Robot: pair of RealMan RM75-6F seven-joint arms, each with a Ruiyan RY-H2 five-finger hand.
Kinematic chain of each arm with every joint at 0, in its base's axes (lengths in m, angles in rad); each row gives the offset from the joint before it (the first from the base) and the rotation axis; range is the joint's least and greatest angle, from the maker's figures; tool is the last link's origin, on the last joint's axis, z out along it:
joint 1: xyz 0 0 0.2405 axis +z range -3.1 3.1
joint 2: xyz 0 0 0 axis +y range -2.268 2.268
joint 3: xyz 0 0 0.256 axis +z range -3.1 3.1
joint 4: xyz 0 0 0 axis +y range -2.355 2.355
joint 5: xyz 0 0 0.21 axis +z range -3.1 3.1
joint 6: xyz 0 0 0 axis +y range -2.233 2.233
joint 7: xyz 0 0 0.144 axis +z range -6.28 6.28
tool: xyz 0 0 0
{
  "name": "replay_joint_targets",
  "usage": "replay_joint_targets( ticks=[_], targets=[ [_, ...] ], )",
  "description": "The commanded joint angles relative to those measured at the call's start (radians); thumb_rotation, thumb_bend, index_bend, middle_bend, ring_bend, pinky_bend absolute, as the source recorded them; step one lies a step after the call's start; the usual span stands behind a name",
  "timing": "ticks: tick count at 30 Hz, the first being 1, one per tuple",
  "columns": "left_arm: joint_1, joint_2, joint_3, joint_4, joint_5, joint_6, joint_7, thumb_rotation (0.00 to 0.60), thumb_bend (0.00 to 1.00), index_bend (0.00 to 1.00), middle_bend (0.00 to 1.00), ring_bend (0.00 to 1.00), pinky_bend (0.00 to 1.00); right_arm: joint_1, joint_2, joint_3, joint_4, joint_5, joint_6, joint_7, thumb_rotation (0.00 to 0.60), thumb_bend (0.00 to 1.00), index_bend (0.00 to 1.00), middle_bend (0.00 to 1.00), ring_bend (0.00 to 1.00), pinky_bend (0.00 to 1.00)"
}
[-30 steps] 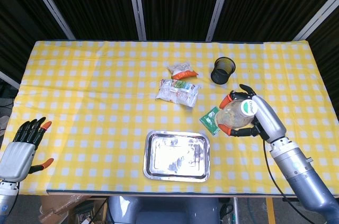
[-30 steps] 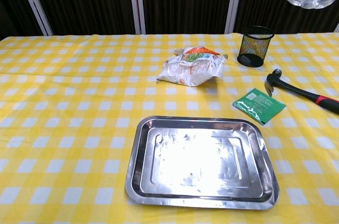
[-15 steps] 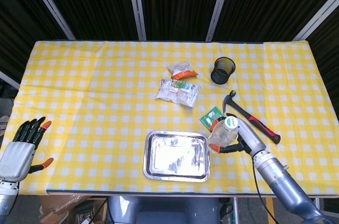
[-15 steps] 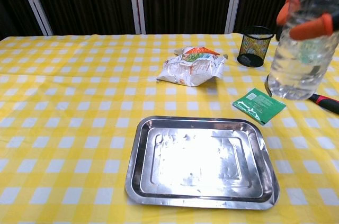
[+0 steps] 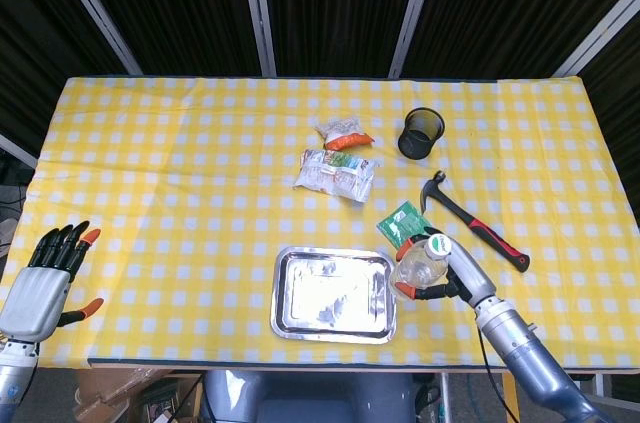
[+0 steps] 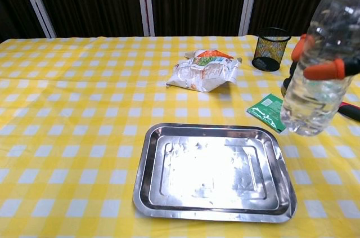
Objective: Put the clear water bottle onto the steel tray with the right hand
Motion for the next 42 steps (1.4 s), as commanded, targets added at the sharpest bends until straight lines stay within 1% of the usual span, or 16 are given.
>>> replay_joint_targets(
  ticks=[1,2,6,10,13,16,18,20,22,23,26,30,34,38,40,42],
  targets=[
    [0.001,0.001,0.0,-0.001,0.0,0.001,-0.001,0.6,0.19,0.03,0.0,0.0,0.0,-0.013,0.174,0.078,-0.161,0.018,0.07,-0.046,0.6,0.59,0.71,0.6,0.3,0.0],
    [0.001,0.002,0.0,-0.001,0.0,0.003,-0.003,0.6,0.19,0.03,0.0,0.0,0.0,-0.015,0.224,0.103,-0.2,0.032,0.091,-0.058,0.6,0.59,0.71,0.6,0.3,0.0],
    [0.004,0.005,-0.001,-0.002,0.0,0.008,-0.011,0.6,0.19,0.03,0.0,0.0,0.0,-0.008,0.347,0.185,-0.201,0.011,0.097,0.012,0.6,0.59,0.71,0.6,0.3,0.0],
    [0.005,0.008,0.0,-0.003,0.002,0.011,-0.017,0.6,0.19,0.03,0.0,0.0,0.0,-0.011,0.488,0.267,-0.201,-0.001,0.062,0.188,0.6,0.59,0.71,0.6,0.3,0.0],
    [0.007,0.01,0.001,-0.004,0.006,0.016,-0.021,0.6,0.19,0.03,0.0,0.0,0.0,-0.028,0.559,0.275,-0.201,-0.021,0.02,0.273,0.6,0.59,0.71,0.6,0.3,0.0],
    [0.008,0.013,0.001,-0.004,0.007,0.019,-0.026,0.6,0.19,0.03,0.0,0.0,0.0,-0.051,0.573,0.239,-0.201,-0.041,-0.005,0.266,0.6,0.59,0.71,0.6,0.3,0.0],
    [0.008,0.014,0.001,-0.004,0.007,0.019,-0.029,0.6,0.19,0.03,0.0,0.0,0.0,-0.061,0.534,0.202,-0.201,-0.046,-0.016,0.251,0.6,0.59,0.71,0.6,0.3,0.0],
    [0.008,0.014,0.0,-0.003,0.007,0.02,-0.03,0.6,0.19,0.03,0.0,0.0,0.0,-0.069,0.469,0.155,-0.201,-0.052,-0.021,0.219,0.6,0.59,0.71,0.6,0.3,0.0],
    [0.007,0.01,0.001,-0.003,0.008,0.017,-0.022,0.6,0.19,0.03,0.0,0.0,0.0,-0.077,0.321,0.061,-0.146,-0.076,-0.05,0.169,0.6,0.59,0.71,0.6,0.3,0.0],
    [0.007,0.008,0.001,-0.003,0.008,0.016,-0.017,0.6,0.19,0.03,0.0,0.0,0.0,-0.082,0.238,0.032,-0.1,-0.103,-0.034,0.158,0.6,0.59,0.71,0.6,0.3,0.0],
    [0.007,0.006,0.003,-0.003,0.008,0.013,-0.01,0.6,0.19,0.03,0.0,0.0,0.0,-0.093,0.101,-0.026,-0.007,-0.155,-0.016,0.163,0.6,0.59,0.71,0.6,0.3,0.0],
    [0.006,0.004,0.002,-0.002,0.007,0.012,-0.005,0.6,0.19,0.03,0.0,0.0,0.0,-0.099,-0.013,-0.074,0.092,-0.208,-0.009,0.211,0.6,0.59,0.71,0.6,0.3,0.0],
    [0.005,0.003,0.001,-0.001,0.005,0.009,-0.004,0.6,0.19,0.03,0.0,0.0,0.0,-0.093,-0.072,-0.09,0.153,-0.253,-0.003,0.254,0.6,0.59,0.71,0.6,0.3,0.0],
    [0.004,0.004,0.0,-0.001,0.002,0.006,-0.006,0.6,0.19,0.03,0.0,0.0,0.0,-0.084,-0.098,-0.093,0.202,-0.278,0.008,0.275,0.6,0.59,0.71,0.6,0.3,0.0],
    [0.004,0.005,-0.002,0.0,0.0,0.008,-0.011,0.6,0.19,0.03,0.0,0.0,0.0,-0.086,-0.101,-0.096,0.228,-0.287,0.025,0.288,0.6,0.59,0.71,0.6,0.3,0.0],
    [0.004,0.006,-0.004,0.003,-0.007,0.006,-0.013,0.6,0.19,0.03,0.0,0.0,0.0,-0.106,-0.063,-0.098,0.264,-0.29,0.057,0.331,0.6,0.59,0.71,0.6,0.3,0.0]
  ],
)
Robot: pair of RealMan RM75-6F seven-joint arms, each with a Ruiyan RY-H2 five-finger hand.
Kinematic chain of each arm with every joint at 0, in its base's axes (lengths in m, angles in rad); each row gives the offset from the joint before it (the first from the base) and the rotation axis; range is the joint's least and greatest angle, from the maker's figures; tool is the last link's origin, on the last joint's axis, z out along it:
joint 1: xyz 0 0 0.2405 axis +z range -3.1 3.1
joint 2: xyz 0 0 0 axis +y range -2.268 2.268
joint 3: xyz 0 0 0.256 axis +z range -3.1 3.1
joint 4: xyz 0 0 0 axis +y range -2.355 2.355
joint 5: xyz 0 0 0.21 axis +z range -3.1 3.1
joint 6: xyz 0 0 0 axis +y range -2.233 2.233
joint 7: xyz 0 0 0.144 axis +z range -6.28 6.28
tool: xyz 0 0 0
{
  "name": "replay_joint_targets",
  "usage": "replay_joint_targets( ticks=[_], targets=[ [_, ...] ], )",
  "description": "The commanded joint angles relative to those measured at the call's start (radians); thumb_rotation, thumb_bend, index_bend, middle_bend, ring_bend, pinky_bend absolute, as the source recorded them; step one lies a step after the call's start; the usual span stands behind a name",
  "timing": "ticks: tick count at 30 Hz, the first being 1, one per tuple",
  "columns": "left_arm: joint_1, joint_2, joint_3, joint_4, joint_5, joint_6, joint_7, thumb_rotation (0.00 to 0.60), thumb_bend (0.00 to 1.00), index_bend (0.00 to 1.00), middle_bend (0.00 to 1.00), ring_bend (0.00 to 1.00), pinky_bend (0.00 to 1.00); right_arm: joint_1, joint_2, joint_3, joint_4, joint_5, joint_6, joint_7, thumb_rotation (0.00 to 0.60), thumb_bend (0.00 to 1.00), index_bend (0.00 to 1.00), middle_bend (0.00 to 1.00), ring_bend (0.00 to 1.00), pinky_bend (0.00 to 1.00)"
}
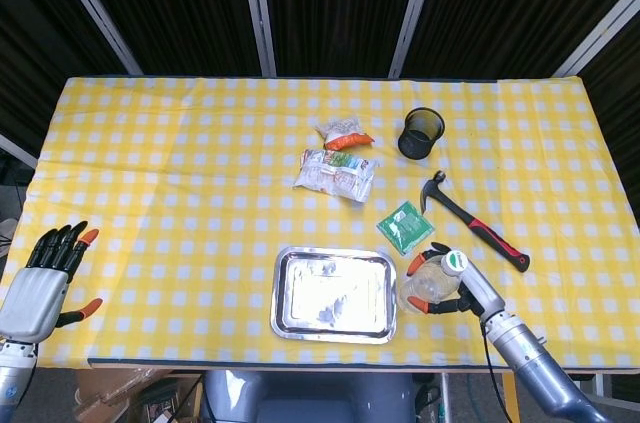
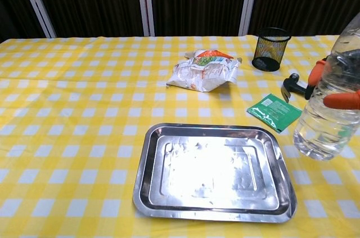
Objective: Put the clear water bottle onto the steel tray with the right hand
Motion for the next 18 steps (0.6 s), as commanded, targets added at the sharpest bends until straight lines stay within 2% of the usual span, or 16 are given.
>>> replay_joint_targets(
  ticks=[1,12,18],
  targets=[
    [-0.002,-0.001,-0.001,0.003,-0.006,-0.006,0.0,0.6,0.19,0.03,0.0,0.0,0.0,-0.025,0.046,-0.01,0.055,-0.021,0.046,0.068,0.6,0.59,0.71,0.6,0.3,0.0],
    [-0.003,-0.014,0.004,-0.006,-0.006,-0.014,0.031,0.6,0.19,0.03,0.0,0.0,0.0,-0.109,0.168,-0.086,0.293,-0.098,0.153,0.347,0.6,0.59,0.71,0.6,0.3,0.0],
    [-0.005,-0.021,0.007,-0.008,0.001,-0.017,0.045,0.6,0.19,0.03,0.0,0.0,0.0,-0.095,0.163,-0.096,0.289,-0.139,0.177,0.376,0.6,0.59,0.71,0.6,0.3,0.0]
  ],
)
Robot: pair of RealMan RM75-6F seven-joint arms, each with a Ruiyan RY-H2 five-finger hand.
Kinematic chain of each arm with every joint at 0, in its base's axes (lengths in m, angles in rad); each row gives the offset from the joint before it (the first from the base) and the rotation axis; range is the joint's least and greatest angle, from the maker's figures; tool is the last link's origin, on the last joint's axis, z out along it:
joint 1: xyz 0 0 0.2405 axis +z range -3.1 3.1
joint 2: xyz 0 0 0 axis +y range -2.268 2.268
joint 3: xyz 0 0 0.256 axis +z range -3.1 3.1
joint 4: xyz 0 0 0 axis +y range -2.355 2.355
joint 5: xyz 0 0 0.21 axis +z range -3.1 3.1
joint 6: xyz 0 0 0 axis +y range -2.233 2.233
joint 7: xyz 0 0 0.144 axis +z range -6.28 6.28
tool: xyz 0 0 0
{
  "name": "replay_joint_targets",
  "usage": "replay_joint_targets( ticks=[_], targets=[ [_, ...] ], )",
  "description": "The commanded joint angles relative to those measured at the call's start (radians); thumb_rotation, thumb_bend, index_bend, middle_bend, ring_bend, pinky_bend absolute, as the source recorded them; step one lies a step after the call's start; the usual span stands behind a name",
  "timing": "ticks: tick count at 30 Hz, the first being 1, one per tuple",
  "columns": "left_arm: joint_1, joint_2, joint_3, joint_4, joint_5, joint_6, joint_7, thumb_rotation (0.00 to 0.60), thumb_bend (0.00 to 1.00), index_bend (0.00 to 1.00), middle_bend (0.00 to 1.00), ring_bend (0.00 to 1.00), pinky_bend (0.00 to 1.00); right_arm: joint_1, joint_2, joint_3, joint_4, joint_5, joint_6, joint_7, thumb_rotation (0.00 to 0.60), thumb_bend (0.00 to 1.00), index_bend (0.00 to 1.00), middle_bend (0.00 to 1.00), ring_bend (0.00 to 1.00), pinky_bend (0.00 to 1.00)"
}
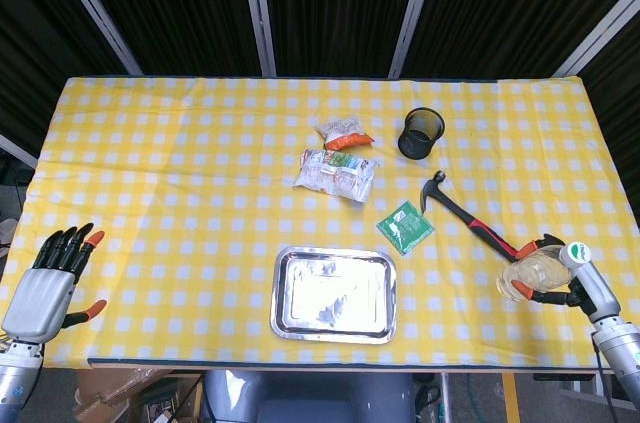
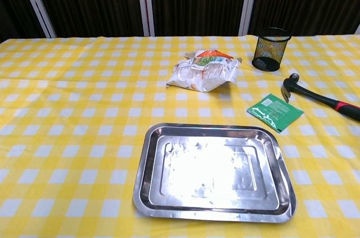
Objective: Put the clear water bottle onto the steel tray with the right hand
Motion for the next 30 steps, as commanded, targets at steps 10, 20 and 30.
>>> replay_joint_targets(
  ticks=[10,20,30],
  targets=[
    [-0.001,0.012,-0.004,0.002,-0.005,0.001,-0.032,0.6,0.19,0.03,0.0,0.0,0.0,0.125,-0.139,0.05,-0.264,0.037,-0.067,-0.301,0.6,0.59,0.71,0.6,0.3,0.0],
    [-0.01,0.024,-0.008,0.017,-0.014,-0.012,-0.07,0.6,0.19,0.03,0.0,0.0,0.0,0.244,-0.38,0.114,-0.373,0.269,-0.133,-0.652,0.6,0.59,0.71,0.6,0.3,0.0],
    [-0.007,0.023,-0.006,0.014,-0.011,-0.006,-0.066,0.6,0.19,0.03,0.0,0.0,0.0,0.146,-0.227,0.078,-0.33,0.266,-0.066,-0.566,0.6,0.59,0.71,0.6,0.3,0.0]
  ],
)
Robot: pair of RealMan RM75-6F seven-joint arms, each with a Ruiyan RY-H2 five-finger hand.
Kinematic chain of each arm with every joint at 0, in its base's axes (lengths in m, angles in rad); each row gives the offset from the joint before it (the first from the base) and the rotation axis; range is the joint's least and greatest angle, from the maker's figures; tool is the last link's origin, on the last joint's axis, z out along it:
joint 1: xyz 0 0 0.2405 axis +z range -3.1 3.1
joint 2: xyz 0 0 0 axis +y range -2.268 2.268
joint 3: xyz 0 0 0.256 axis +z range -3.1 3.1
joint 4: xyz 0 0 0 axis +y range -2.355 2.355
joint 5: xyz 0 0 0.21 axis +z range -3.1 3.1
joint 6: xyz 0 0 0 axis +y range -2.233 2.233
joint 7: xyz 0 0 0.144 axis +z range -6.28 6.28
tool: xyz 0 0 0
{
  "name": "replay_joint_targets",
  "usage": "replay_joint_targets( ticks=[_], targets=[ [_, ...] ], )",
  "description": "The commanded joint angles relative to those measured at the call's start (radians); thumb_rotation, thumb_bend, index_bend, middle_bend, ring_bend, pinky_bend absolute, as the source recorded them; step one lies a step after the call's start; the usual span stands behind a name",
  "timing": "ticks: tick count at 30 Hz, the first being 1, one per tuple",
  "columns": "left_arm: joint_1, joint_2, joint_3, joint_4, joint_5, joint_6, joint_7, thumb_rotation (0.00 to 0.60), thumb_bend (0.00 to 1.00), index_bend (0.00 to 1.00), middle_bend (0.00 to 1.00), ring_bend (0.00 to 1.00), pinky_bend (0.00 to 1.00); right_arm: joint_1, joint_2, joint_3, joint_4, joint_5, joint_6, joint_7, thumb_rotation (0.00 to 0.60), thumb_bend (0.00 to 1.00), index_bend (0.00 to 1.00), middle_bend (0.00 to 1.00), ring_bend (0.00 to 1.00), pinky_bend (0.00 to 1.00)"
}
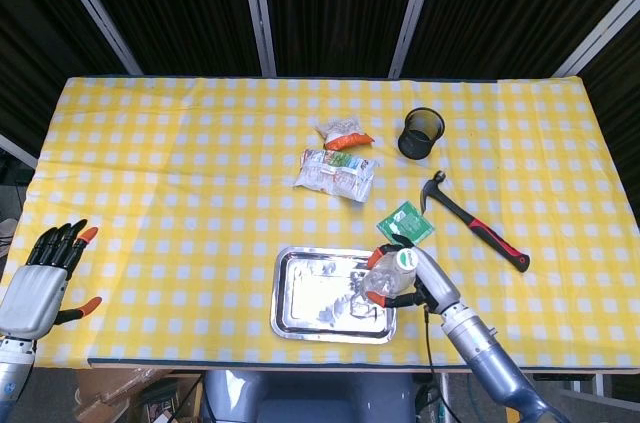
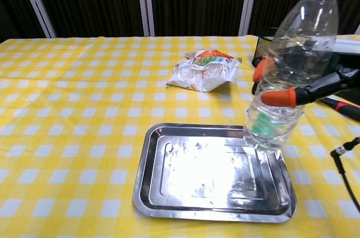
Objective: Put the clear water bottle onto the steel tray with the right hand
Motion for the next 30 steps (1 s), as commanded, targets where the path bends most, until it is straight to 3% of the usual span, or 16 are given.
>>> replay_joint_targets(
  ticks=[1,8,14,21,30],
  targets=[
    [0.0,-0.004,0.002,-0.002,0.001,-0.002,0.01,0.6,0.19,0.03,0.0,0.0,0.0,-0.071,0.125,-0.024,0.048,-0.054,0.038,0.128,0.6,0.59,0.71,0.6,0.3,0.0],
    [-0.002,-0.018,0.006,-0.01,0.002,-0.01,0.047,0.6,0.19,0.03,0.0,0.0,0.0,-0.165,0.301,-0.105,0.215,-0.214,0.072,0.432,0.6,0.59,0.71,0.6,0.3,0.0],
    [-0.002,-0.025,0.008,-0.015,0.004,-0.011,0.065,0.6,0.19,0.03,0.0,0.0,0.0,-0.18,0.319,-0.141,0.302,-0.305,0.105,0.568,0.6,0.59,0.71,0.6,0.3,0.0],
    [-0.003,-0.023,0.005,-0.013,0.0,-0.01,0.059,0.6,0.19,0.03,0.0,0.0,0.0,-0.135,0.272,-0.128,0.225,-0.328,0.089,0.514,0.6,0.59,0.71,0.6,0.3,0.0],
    [-0.002,-0.011,0.005,-0.01,0.004,-0.004,0.027,0.6,0.19,0.03,0.0,0.0,0.0,-0.049,0.105,-0.073,0.088,-0.219,0.012,0.255,0.6,0.59,0.71,0.6,0.3,0.0]
  ],
)
